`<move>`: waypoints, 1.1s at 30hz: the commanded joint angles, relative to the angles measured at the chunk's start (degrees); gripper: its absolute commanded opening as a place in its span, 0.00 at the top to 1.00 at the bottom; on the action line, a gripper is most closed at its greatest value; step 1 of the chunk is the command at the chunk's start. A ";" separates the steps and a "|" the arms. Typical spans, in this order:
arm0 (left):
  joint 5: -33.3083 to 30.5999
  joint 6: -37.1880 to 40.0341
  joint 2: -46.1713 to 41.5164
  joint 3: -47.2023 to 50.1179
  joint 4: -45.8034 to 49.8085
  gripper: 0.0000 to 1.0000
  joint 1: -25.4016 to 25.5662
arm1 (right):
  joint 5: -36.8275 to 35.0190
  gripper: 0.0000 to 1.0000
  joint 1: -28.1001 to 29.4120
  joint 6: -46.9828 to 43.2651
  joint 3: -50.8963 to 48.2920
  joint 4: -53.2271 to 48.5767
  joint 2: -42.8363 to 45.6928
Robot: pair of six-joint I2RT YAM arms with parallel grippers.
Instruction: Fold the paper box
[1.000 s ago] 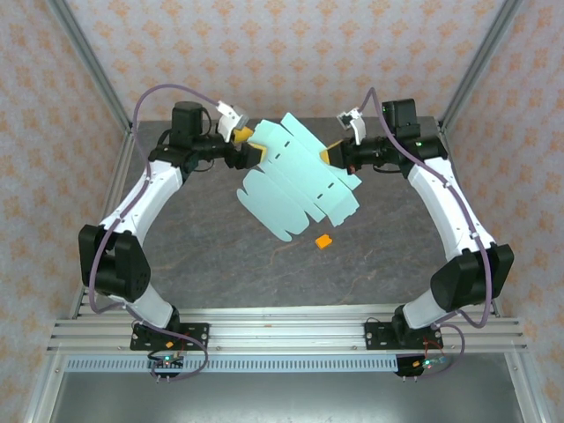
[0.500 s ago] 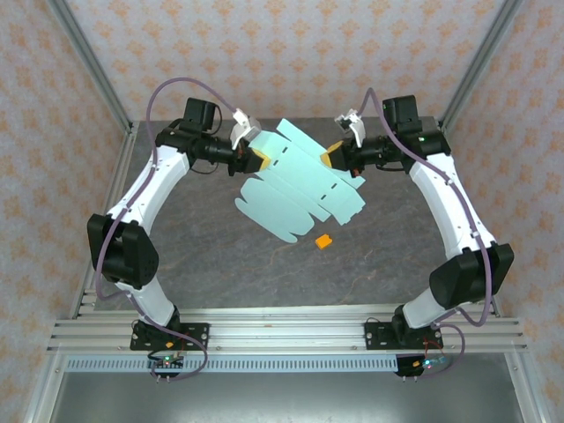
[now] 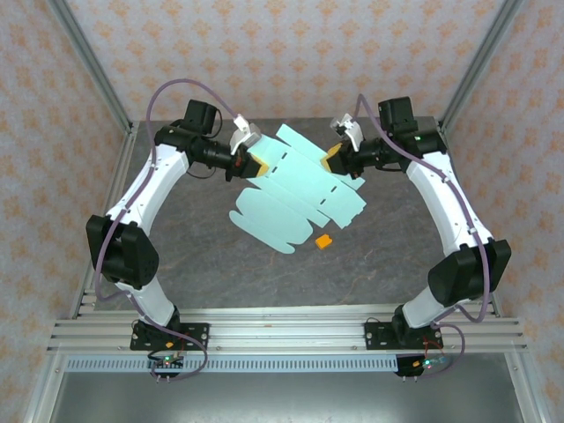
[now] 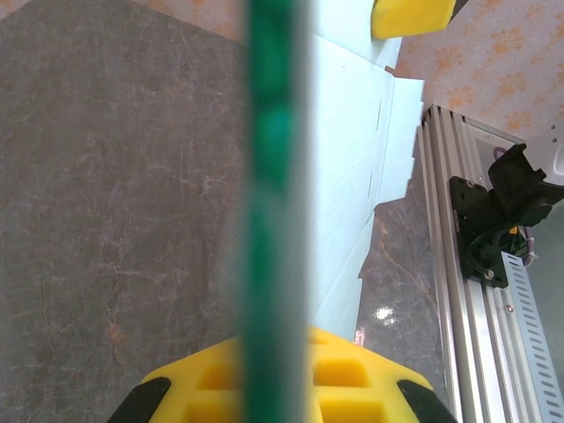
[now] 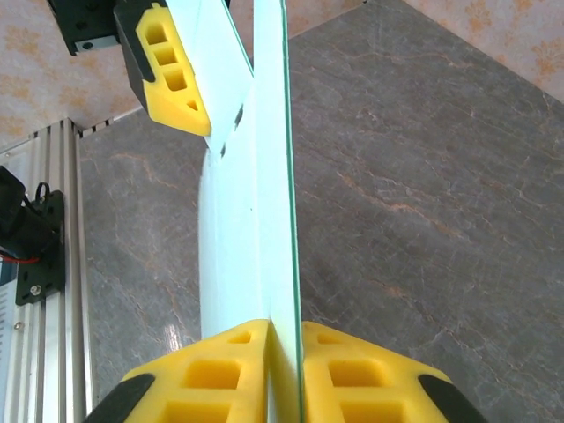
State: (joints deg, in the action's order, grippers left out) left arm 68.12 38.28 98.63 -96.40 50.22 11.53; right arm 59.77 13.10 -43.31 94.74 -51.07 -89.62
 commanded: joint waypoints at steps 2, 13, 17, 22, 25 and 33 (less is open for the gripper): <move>1.66 1.78 -2.47 -2.52 2.23 1.00 -0.01 | -2.36 0.82 0.34 -3.19 1.81 -3.34 -0.75; 0.79 1.89 -2.08 -2.51 2.37 1.00 -0.04 | -2.32 0.86 0.04 -4.66 0.47 -4.71 -1.06; 0.60 -0.55 -2.04 -2.58 0.79 1.00 -0.01 | -3.03 0.92 0.06 -3.40 0.15 -3.42 -0.74; 0.79 -5.85 -0.77 -4.45 -0.26 1.00 0.00 | -13.02 0.99 1.24 1.36 -5.01 6.18 3.38; 0.70 -7.59 -0.30 -4.67 -0.71 1.00 0.02 | -22.89 1.00 3.52 1.66 -10.74 13.86 7.20; 0.44 -10.34 1.37 -6.46 -0.40 1.00 -0.07 | -47.54 0.98 12.87 -4.68 -22.58 29.96 13.89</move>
State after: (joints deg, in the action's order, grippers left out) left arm 65.12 31.03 100.09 -99.70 51.64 11.64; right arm 28.05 24.03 -45.23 76.51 -27.86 -76.62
